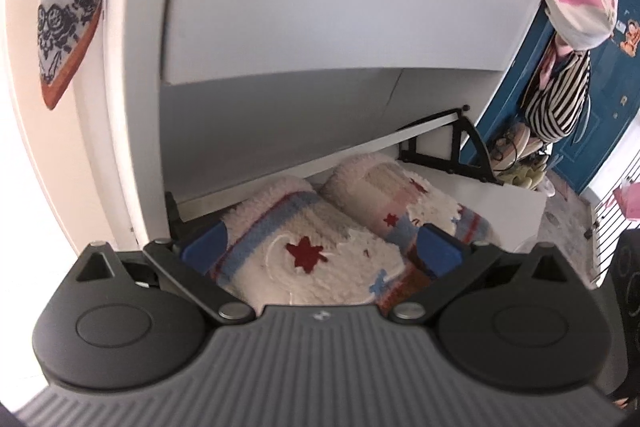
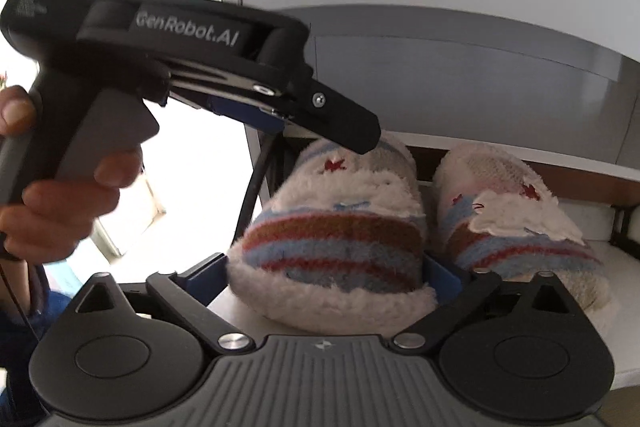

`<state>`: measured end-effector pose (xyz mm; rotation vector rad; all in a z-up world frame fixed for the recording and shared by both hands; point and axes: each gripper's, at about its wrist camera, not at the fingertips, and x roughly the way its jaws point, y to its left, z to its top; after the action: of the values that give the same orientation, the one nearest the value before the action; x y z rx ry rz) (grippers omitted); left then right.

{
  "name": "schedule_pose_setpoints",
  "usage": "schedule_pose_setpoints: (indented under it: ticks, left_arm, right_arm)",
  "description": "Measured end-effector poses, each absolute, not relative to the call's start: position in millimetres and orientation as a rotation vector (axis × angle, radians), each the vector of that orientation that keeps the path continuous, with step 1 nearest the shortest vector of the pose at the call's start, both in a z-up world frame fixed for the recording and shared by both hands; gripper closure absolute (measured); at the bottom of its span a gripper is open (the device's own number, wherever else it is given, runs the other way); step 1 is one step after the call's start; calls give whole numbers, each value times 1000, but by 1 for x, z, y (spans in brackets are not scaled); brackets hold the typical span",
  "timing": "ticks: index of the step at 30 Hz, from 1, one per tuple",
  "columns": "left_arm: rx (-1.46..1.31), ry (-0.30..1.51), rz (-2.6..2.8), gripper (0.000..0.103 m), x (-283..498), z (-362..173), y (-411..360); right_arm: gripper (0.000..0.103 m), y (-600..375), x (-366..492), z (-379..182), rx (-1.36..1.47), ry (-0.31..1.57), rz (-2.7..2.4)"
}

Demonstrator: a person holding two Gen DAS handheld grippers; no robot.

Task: Organize scattered shoes
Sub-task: 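Open the right tool to release the striped slippers on the shelf, then push the striped slippers deeper onto the shelf with both open tools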

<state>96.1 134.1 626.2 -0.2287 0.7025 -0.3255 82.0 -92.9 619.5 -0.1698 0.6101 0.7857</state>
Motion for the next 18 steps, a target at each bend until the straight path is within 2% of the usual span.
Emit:
schedule_pose_setpoints:
  ticks: [3,6,13,18]
  left_arm:
    - [-233,706,-327,0,97,626,134]
    - [-236,716,-335,0,99,625,129]
    - [-234,708,-336,0,96,626,130]
    - [-246,713,-331,0,99,625,134]
  right_arm:
    - [4,-94,68,623,-183,606,816]
    - [12,-106,79,622,-119,625,817]
    - [0,-101,107,612,-119,645,838]
    - [0,-98,123,608,-142,660,876]
